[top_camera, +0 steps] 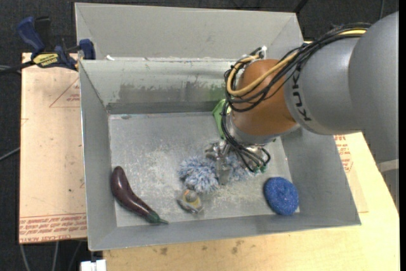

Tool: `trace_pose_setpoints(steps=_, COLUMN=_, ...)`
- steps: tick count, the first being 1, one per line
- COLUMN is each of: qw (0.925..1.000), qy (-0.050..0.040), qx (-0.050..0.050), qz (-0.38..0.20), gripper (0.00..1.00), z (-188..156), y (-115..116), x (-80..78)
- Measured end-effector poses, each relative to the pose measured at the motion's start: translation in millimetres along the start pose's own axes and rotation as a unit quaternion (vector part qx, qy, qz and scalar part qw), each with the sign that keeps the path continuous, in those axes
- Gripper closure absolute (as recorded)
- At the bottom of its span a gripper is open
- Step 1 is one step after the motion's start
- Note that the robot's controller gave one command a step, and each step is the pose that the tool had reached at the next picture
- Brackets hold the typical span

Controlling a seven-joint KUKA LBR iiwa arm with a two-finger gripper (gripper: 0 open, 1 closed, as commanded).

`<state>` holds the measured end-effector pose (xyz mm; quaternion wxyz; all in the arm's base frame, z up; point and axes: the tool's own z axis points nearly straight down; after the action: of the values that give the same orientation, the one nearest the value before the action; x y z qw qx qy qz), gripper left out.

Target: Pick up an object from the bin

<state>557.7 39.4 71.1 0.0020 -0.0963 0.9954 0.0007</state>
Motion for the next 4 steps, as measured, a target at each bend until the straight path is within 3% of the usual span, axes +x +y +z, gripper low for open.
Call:
trace_pose_setpoints(steps=2, qw=1.0, qy=0.0003, qx=0.0, qz=0.0, gripper=1.0, z=-1, y=0, x=0.3)
trace_pose_setpoints(steps=3, qw=0.9979, qy=-0.0003, qx=0.0, qz=0.065, gripper=1.0, z=-47, y=0, x=7.9)
trace_pose_setpoints(steps=4, qw=0.9972, qy=0.0017, qx=0.001, qz=0.075, gripper=1.0, z=-82, y=10, x=0.5)
